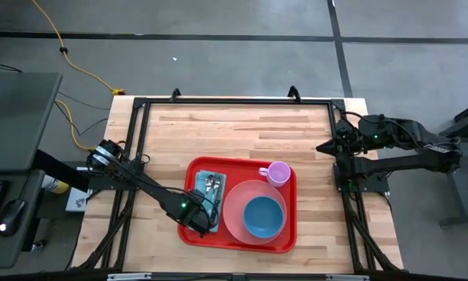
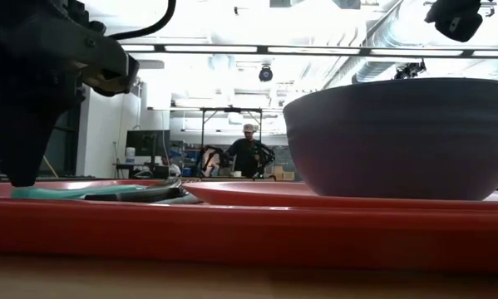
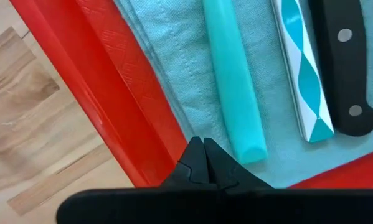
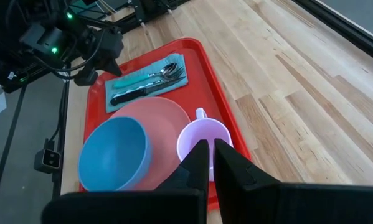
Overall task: Set up tray
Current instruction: Adjust the blue napkin
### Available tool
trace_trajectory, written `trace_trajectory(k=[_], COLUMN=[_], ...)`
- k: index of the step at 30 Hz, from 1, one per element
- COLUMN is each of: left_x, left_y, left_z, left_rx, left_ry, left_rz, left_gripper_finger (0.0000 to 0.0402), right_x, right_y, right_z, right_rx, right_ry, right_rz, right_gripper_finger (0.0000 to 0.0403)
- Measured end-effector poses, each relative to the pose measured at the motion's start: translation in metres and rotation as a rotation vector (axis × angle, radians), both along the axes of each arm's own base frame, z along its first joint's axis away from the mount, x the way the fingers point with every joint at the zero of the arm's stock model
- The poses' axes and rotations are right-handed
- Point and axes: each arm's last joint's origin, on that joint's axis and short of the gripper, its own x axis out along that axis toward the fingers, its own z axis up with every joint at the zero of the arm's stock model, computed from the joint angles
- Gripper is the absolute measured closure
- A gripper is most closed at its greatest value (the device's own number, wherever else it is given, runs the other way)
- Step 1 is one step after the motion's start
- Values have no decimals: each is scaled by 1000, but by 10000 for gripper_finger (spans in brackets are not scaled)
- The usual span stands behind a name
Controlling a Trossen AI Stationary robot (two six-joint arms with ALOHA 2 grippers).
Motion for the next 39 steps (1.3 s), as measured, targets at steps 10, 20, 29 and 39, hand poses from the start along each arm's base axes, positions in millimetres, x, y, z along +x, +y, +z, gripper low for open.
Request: trace_trajectory(k=[10,20,29,39], left_x=[1,1,10,12], left_y=[0,0,3,6], left_z=[-1,-1,-9,-9], left_rx=[2,5,-4,-9], left_ry=[-5,-8,-22,-35], left_rz=[3,4,31,59], left_gripper_finger=[395,395,395,393], right_x=[0,0,0,0], right_y=[0,0,0,0], right_z=[0,0,0,0], right_rx=[1,-4,-4,-1], right_ry=[0,0,0,0], right_rz=[1,6,7,12], right_gripper_finger=[403,403,403,403])
